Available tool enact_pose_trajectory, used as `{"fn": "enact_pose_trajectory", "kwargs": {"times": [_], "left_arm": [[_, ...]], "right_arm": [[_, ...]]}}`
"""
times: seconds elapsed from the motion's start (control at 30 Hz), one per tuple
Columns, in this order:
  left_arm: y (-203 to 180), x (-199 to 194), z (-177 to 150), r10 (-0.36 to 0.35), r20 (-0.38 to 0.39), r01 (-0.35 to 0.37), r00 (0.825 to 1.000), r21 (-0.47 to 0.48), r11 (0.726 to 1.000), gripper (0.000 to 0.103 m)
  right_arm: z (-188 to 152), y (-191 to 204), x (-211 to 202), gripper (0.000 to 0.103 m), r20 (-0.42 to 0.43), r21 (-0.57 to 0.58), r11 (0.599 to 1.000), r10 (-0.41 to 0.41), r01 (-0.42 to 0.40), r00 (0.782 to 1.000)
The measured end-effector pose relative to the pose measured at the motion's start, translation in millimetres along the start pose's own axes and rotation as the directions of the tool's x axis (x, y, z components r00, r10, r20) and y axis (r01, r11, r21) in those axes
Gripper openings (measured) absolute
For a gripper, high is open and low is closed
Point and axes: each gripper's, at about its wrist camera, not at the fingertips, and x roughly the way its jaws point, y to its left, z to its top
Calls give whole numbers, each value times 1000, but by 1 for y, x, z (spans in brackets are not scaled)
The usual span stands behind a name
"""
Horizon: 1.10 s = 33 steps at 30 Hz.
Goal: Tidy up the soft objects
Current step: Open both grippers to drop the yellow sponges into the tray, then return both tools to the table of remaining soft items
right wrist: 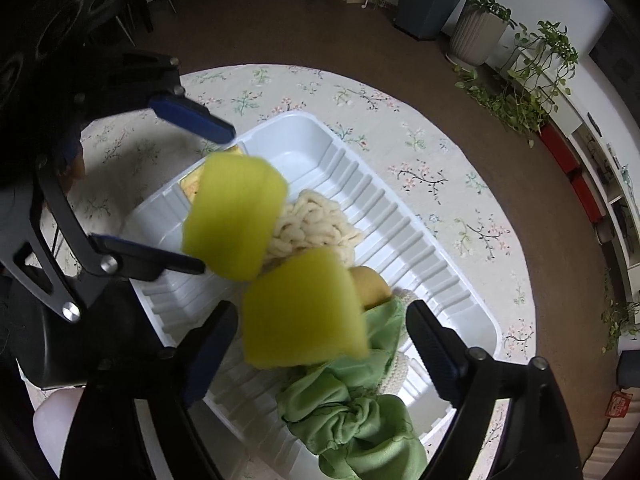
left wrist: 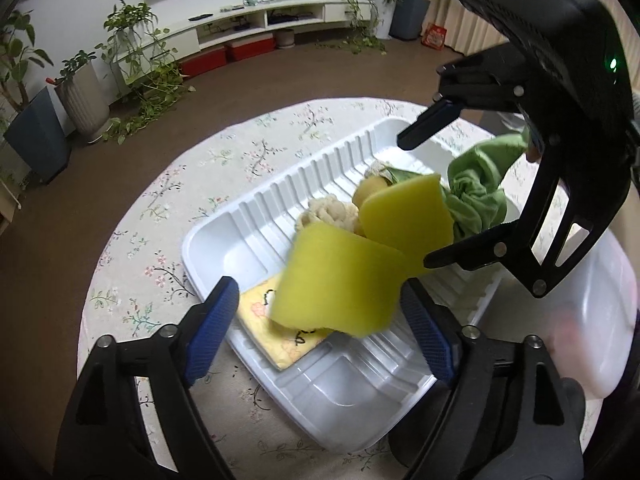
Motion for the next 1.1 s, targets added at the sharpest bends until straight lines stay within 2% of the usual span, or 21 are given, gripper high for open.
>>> {"fn": "enact_pose_trajectory", "kwargs": {"times": [0.2, 0.27, 0.4, 0.53, 0.73, 0.83, 0.9, 1.1], "left_arm": [[5, -13, -3, 14, 30, -13, 999, -40, 999, 87], [7, -20, -5, 23, 53, -19, 998, -62, 998, 102], [17, -38, -10, 75, 122, -58, 990, -140, 988, 103], [25, -62, -18, 144, 184, -102, 972, -218, 971, 103], [21, -99, -41, 223, 252, -139, 942, -315, 939, 103], [4, -116, -60, 258, 274, -164, 927, -322, 932, 103], [-9, -124, -72, 272, 280, -178, 921, -318, 931, 103], [-50, -146, -116, 305, 315, -197, 899, -332, 923, 103]], "right_arm": [[-5, -13, -15, 90, 41, 57, 998, -11, 9, 999], [-7, -19, -23, 91, 61, 85, 996, -18, 13, 998], [-17, -30, -42, 103, 108, 145, 989, -34, 18, 994], [-33, -41, -66, 103, 162, 217, 976, -57, 21, 985], [-76, -61, -111, 103, 255, 366, 930, -134, 33, 958], [-107, -64, -132, 103, 307, 441, 897, -170, 19, 936], [-132, -57, -143, 103, 342, 472, 882, -191, 7, 920], [-196, -24, -143, 103, 359, 533, 846, -215, -11, 908]]}}
